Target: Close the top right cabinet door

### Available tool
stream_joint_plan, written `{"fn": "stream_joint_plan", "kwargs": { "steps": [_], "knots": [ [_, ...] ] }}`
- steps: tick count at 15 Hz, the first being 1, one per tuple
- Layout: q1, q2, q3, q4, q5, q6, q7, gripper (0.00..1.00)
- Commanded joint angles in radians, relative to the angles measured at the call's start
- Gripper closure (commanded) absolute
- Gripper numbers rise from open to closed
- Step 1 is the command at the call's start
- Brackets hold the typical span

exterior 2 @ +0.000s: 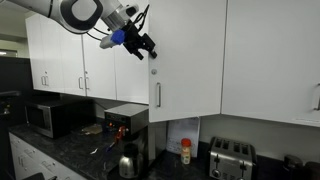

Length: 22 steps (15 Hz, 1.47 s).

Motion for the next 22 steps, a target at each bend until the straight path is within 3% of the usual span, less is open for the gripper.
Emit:
{"fn": "stream_joint_plan", "kwargs": {
  "steps": [1,17,22],
  "knots": [
    [0.035,-0.007,0.004,-0.019,0.030,-0.014,-0.024,0.00],
    [0.114,0.046,0.000,0.006,0.026,-0.013,-0.089,0.00],
    [0.052,0.123,0.056,0.004,-0.047,0.104,-0.050,0.00]
  ]
}}
